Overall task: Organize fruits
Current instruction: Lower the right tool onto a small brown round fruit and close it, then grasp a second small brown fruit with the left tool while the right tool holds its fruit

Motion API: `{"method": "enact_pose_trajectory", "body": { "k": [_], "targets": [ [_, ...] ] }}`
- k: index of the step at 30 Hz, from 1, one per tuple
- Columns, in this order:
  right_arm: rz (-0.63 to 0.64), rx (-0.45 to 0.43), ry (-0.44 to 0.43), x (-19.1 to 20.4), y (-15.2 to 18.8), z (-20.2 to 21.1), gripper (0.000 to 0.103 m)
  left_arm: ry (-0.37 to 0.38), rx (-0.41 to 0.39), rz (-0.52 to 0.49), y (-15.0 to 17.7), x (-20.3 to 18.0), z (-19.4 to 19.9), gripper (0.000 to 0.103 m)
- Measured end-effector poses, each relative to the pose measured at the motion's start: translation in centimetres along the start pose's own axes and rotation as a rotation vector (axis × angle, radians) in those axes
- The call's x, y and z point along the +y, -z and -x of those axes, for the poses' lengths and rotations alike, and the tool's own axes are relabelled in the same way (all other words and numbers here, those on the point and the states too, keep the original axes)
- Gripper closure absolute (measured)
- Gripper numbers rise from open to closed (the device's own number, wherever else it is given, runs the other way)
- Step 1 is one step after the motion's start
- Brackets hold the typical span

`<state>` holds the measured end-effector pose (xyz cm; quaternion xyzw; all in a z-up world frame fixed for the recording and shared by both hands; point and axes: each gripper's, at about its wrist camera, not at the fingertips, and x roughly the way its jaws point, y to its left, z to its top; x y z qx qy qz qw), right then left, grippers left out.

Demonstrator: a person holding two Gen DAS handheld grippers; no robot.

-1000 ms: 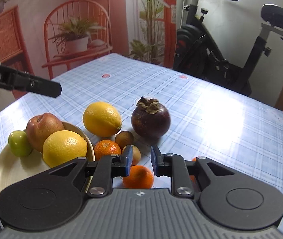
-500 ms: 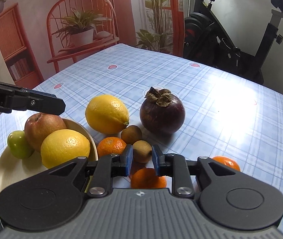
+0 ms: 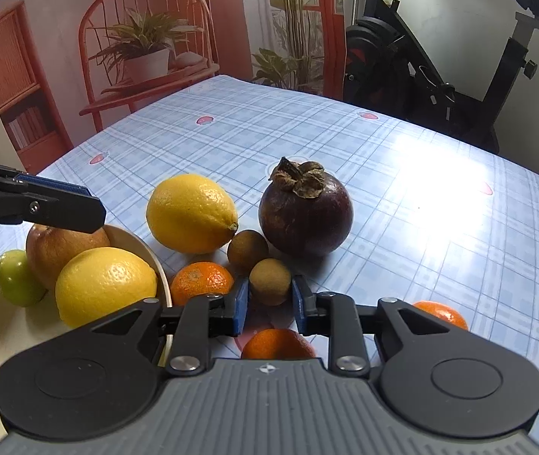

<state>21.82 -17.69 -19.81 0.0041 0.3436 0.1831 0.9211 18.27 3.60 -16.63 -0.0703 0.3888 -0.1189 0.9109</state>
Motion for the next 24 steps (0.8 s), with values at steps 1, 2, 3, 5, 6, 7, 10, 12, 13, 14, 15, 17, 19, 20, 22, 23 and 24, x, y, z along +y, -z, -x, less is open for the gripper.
{"method": "enact_pose_trajectory", "body": {
  "k": [1,2,3,5,6,7,10,12,13,14,15,17,19,20,22,23,24],
  "targets": [
    [-0.007,-0.017,-0.001,-0.1,0.0,0.4,0.076,-0.001,0.003,0.000,0.0,-0.1,0.0,0.068],
    [-0.010,-0.034,0.002,-0.2,0.1,0.8,0.077,0.000,0.006,-0.001,-0.1,-0.2,0.0,0.069],
    [-0.011,-0.054,0.006,-0.3,0.2,1.4,0.077,0.002,0.010,-0.002,-0.1,-0.4,-0.1,0.069],
    [-0.015,-0.092,0.015,-0.5,0.5,2.6,0.077,0.014,0.021,0.001,-0.3,-0.8,-0.2,0.070],
    [-0.015,-0.109,0.023,-0.7,0.8,3.2,0.077,0.018,0.026,0.002,-0.3,-1.0,-0.4,0.070],
    [-0.011,-0.128,0.033,-0.8,1.2,3.8,0.077,0.020,0.034,0.000,-0.4,-1.3,-0.6,0.070],
    [-0.017,-0.169,0.066,-1.6,2.8,5.6,0.077,0.028,0.099,-0.011,-0.7,-2.4,-2.1,0.073],
    [-0.050,-0.182,0.073,-2.4,3.9,6.5,0.077,0.029,0.115,-0.010,-1.1,-3.1,-2.9,0.074],
    [-0.071,-0.191,0.068,-2.8,4.4,7.0,0.077,0.040,0.125,-0.001,-1.4,-3.4,-3.4,0.077],
    [-0.080,-0.197,0.071,-3.1,4.9,7.4,0.077,0.047,0.130,0.010,-1.7,-3.7,-3.8,0.077],
    [-0.082,-0.203,0.080,-3.3,5.2,7.8,0.077,0.047,0.128,0.008,-2.1,-4.2,-4.2,0.077],
    [-0.091,-0.219,0.092,-3.7,6.0,8.6,0.077,0.045,0.118,-0.025,-2.7,-5.3,-4.9,0.077],
    [-0.099,-0.239,0.106,-4.2,6.4,9.2,0.077,0.026,0.119,-0.058,-3.2,-6.3,-5.8,0.077],
    [-0.100,-0.242,0.112,-4.4,6.7,9.5,0.077,0.011,0.125,-0.063,-3.4,-6.4,-6.2,0.077],
    [-0.103,-0.235,0.116,-4.6,7.3,9.8,0.077,-0.029,0.135,-0.066,-3.6,-6.5,-7.0,0.077],
    [-0.104,-0.237,0.118,-4.7,7.6,9.8,0.077,-0.035,0.136,-0.065,-3.7,-6.4,-7.3,0.077],
    [-0.110,-0.238,0.119,-4.8,7.9,9.8,0.077,-0.037,0.141,-0.065,-3.8,-6.4,-7.5,0.077]
  ]
}}
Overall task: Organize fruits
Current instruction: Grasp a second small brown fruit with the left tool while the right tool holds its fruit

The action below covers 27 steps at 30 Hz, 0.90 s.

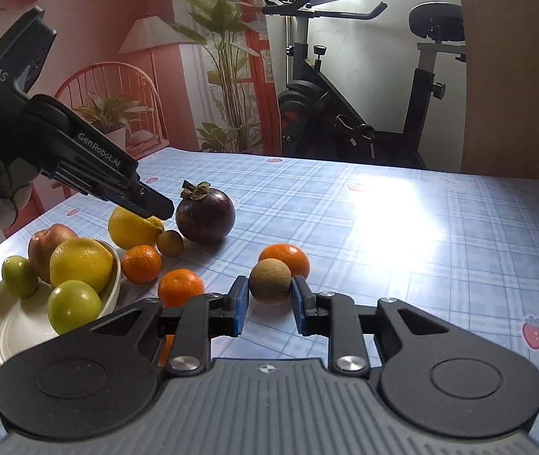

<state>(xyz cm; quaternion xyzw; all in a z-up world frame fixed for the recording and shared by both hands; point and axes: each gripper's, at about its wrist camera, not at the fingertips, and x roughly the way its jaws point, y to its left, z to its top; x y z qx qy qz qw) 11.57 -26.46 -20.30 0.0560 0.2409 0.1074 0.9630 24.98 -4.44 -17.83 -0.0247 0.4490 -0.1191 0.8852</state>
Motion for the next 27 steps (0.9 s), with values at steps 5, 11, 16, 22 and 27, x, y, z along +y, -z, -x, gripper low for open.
{"method": "enact_pose_trajectory", "body": {
  "k": [5,11,16,22,27],
  "targets": [
    [-0.040,-0.019,-0.012,-0.9,0.2,0.1,0.077,-0.047,0.013,-0.059,0.1,-0.8,-1.1,0.077],
    [-0.042,-0.001,-0.029,-0.9,0.3,-0.3,0.077,-0.050,0.021,-0.067,0.1,-1.0,-1.4,0.077],
    [-0.054,-0.003,-0.029,-1.4,0.4,-0.3,0.077,-0.023,0.031,-0.061,0.3,-1.2,-1.4,0.077],
    [-0.056,0.000,-0.028,-1.4,0.3,-0.3,0.077,0.107,0.065,-0.030,0.5,-1.8,-1.3,0.077],
    [-0.066,0.001,-0.031,-1.5,0.4,-0.4,0.077,0.086,0.019,-0.081,0.4,-3.0,0.1,0.076]
  ]
}}
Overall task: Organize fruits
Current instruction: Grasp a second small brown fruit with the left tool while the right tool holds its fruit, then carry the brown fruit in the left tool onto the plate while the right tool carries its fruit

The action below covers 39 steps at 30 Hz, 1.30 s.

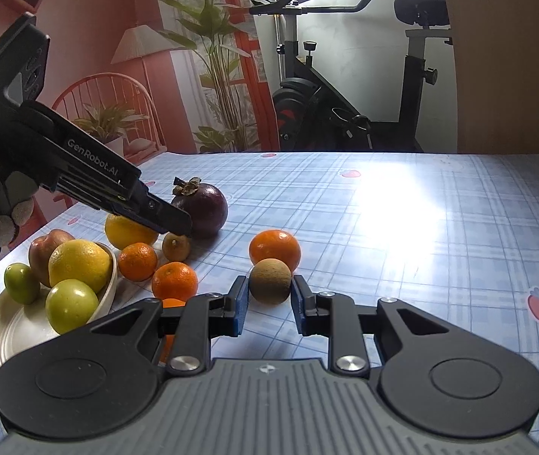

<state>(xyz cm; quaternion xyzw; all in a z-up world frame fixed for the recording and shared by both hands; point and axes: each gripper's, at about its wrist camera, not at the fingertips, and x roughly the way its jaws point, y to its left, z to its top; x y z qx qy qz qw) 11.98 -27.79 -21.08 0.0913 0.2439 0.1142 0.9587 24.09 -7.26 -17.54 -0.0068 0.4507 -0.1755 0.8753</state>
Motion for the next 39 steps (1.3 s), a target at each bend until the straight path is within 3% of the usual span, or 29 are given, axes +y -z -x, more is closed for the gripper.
{"method": "enact_pose_trajectory", "body": {
  "k": [6,15,26,39],
  "targets": [
    [-0.003,0.002,-0.003,-0.1,0.0,0.0,0.077,-0.069,0.029,-0.012,-0.1,0.3,-1.3,0.076],
    [-0.012,0.004,-0.007,-0.3,0.0,0.0,0.077,-0.018,0.034,0.033,-0.6,0.0,-2.8,0.076],
    [-0.020,0.007,0.001,-0.5,0.0,0.0,0.077,-0.043,0.043,0.007,-0.7,-0.1,-4.0,0.075],
    [-0.049,0.002,0.006,-0.9,0.0,0.1,0.077,0.029,-0.011,0.008,1.3,-0.4,0.6,0.076]
  ]
}}
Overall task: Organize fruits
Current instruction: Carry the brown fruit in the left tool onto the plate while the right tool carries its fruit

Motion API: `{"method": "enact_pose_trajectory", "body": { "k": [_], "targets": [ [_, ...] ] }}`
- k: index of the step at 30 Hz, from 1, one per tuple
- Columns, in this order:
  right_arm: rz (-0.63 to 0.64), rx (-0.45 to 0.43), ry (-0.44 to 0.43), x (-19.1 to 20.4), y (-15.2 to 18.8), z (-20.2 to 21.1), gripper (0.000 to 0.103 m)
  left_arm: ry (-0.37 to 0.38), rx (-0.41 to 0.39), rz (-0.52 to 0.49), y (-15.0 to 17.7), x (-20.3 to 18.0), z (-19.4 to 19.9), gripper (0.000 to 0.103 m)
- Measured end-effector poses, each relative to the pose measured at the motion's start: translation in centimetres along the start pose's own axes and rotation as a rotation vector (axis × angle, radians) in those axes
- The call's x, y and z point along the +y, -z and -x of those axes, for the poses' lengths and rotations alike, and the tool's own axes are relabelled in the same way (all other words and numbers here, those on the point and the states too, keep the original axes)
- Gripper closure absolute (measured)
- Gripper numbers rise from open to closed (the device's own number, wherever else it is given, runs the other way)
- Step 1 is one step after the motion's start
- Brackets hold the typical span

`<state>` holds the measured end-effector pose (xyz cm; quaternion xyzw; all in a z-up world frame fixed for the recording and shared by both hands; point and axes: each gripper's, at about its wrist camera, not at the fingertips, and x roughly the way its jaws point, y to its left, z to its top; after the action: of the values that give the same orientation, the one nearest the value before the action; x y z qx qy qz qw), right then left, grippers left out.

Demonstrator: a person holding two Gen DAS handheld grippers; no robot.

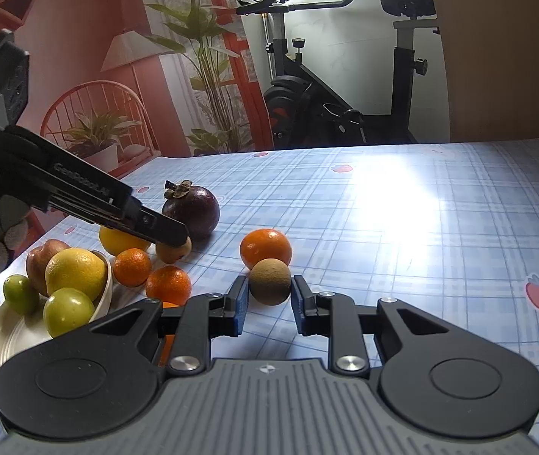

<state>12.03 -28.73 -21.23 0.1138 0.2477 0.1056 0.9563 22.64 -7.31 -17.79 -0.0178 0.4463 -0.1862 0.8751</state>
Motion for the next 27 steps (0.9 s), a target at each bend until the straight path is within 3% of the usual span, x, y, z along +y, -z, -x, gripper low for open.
{"method": "enact_pose_trajectory", "body": {
  "k": [6,12,21,27],
  "targets": [
    [-0.005,0.017,0.012,0.2,0.0,-0.2,0.077,0.018,-0.046,0.036,1.3,1.8,4.4,0.076],
    [-0.048,0.045,-0.007,1.0,-0.6,0.5,0.077,-0.026,-0.109,0.040,3.2,4.1,8.9,0.076],
    [0.067,0.049,-0.130,9.2,-2.3,0.3,0.077,-0.081,-0.109,0.080,6.2,8.6,11.3,0.076],
    [0.083,0.091,-0.193,13.2,-2.0,-0.7,0.077,-0.061,-0.106,0.076,8.6,9.7,12.3,0.076]
  ]
}}
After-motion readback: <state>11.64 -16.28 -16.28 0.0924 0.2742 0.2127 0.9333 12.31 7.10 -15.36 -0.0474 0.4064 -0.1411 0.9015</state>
